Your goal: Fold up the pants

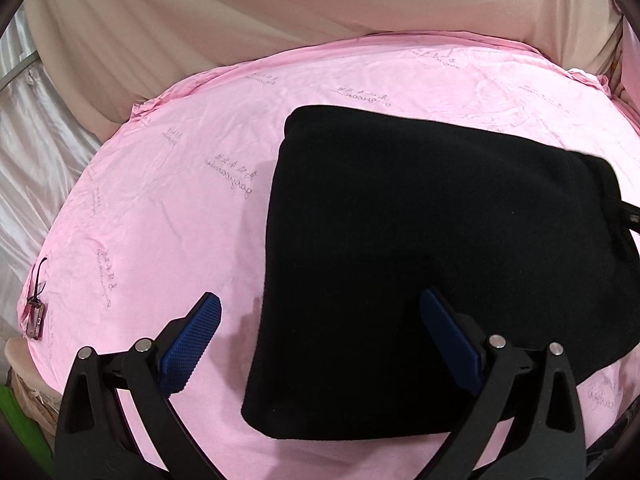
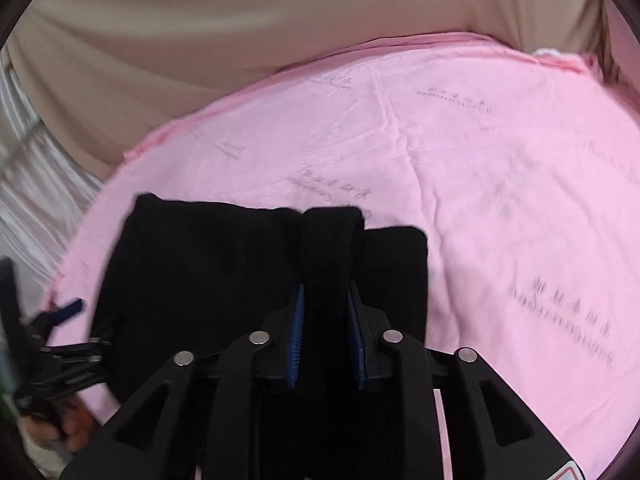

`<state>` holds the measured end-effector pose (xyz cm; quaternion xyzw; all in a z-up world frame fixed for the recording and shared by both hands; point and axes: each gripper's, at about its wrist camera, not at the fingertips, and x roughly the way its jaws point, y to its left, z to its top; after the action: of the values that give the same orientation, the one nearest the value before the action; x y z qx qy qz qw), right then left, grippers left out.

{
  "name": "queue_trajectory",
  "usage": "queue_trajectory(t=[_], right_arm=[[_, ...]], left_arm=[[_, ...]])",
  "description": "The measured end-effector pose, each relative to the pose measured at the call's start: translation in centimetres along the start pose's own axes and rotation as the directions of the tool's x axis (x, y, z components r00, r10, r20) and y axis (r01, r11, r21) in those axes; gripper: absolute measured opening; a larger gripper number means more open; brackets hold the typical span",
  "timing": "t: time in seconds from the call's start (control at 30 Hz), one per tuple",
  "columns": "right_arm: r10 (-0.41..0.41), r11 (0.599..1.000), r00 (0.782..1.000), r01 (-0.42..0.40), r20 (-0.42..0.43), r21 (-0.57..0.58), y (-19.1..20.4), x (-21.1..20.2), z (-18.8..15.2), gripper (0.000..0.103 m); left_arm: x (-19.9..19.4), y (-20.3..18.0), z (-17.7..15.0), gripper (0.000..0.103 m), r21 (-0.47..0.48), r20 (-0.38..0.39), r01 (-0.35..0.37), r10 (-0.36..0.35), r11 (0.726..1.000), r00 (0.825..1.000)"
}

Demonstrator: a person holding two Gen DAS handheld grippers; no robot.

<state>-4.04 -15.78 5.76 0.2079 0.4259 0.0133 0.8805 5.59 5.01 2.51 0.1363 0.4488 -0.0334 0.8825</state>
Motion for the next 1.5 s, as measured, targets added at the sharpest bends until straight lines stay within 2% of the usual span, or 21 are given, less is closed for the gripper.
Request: queue_trajectory(t=[0.03,0.2,0.37,0.47,0.53,0.67,0.73,0.9,1.07,1.13,1.17,1.27,1.3,1.37,1.47,1.5], right_arm=[[0.017,1.000,1.000,-0.017,0.001,-0.003,0.0,-0.7,-0.4,0.035],[0.060,0.998,0.994,-0.059,-0.089,0.010,-0.2,-0.5,-3.0,0.038],[0.123,0.992,0.990,-0.120,-0.071,0.046,-0.2,-0.8,-3.8,0.042],[0.105,0.994,0.990,-0.104,-0.094,0.018,0.1,-0.3,-3.9,0.044],[0.121,0.992,0.988,-0.118,-0.097,0.042,-0.1,-0.3,-4.1,0.044],[0.180,0.983,0.977,-0.175,-0.116,0.048,0.1,-0.2,-4.0,0.045],[0.176,0.984,0.977,-0.172,-0.124,0.042,0.4,0.5,-4.0,0.047],[0.164,0.986,0.979,-0.163,-0.119,0.016,0.8,1.4,-3.7,0.047],[0.149,0.988,0.981,-0.154,-0.126,-0.027,1.2,1.6,-3.3,0.044],[0.172,0.985,0.976,-0.171,-0.133,0.017,0.1,0.8,-3.3,0.044],[0.174,0.985,0.974,-0.171,-0.144,0.031,-0.4,0.5,-3.3,0.045],[0.159,0.987,0.978,-0.156,-0.136,0.032,-1.3,-1.2,-3.4,0.045],[0.158,0.987,0.977,-0.156,-0.141,0.032,-1.3,-1.3,-3.4,0.046],[0.143,0.989,0.980,-0.137,-0.135,0.051,-1.8,-1.8,-3.3,0.046],[0.124,0.990,0.987,-0.116,-0.102,0.086,-3.1,-3.0,-3.3,0.050],[0.120,0.989,0.989,-0.111,-0.089,0.098,-3.6,-3.5,-3.3,0.051]], left_arm=[[0.0,0.0,0.0,0.097,-0.002,-0.001,0.002,-0.002,1.000,1.000],[0.4,0.1,0.0,0.098,-0.012,-0.004,0.008,-0.009,1.000,1.000],[0.4,0.2,0.0,0.098,-0.020,-0.009,0.015,-0.015,1.000,1.000],[0.3,0.5,-0.1,0.098,-0.028,-0.012,0.029,-0.029,0.999,1.000],[0.4,0.8,-0.2,0.098,-0.044,-0.019,0.052,-0.053,0.998,0.998],[-0.1,2.9,-0.6,0.097,-0.110,-0.015,0.163,-0.166,0.980,0.986],[-0.3,4.4,-1.0,0.097,-0.153,-0.011,0.207,-0.211,0.966,0.977],[-0.3,7.5,-1.5,0.097,-0.244,-0.005,0.226,-0.234,0.943,0.972],[-0.8,8.5,-1.8,0.097,-0.293,0.003,0.243,-0.253,0.925,0.967],[-1.9,7.9,-1.8,0.097,-0.261,0.029,0.274,-0.277,0.925,0.961],[-2.6,7.5,-1.7,0.097,-0.234,0.043,0.306,-0.305,0.923,0.952],[-4.7,4.8,-1.6,0.097,-0.130,0.076,0.407,-0.401,0.904,0.913],[-5.6,2.8,-1.6,0.097,-0.056,0.077,0.441,-0.437,0.896,0.896],[-6.5,-0.3,-1.6,0.097,0.055,0.074,0.473,-0.476,0.880,0.877],[-7.6,-5.7,-1.7,0.098,0.238,0.064,0.469,-0.495,0.851,0.866],[-7.8,-8.0,-1.9,0.098,0.327,0.061,0.440,-0.484,0.836,0.873]])
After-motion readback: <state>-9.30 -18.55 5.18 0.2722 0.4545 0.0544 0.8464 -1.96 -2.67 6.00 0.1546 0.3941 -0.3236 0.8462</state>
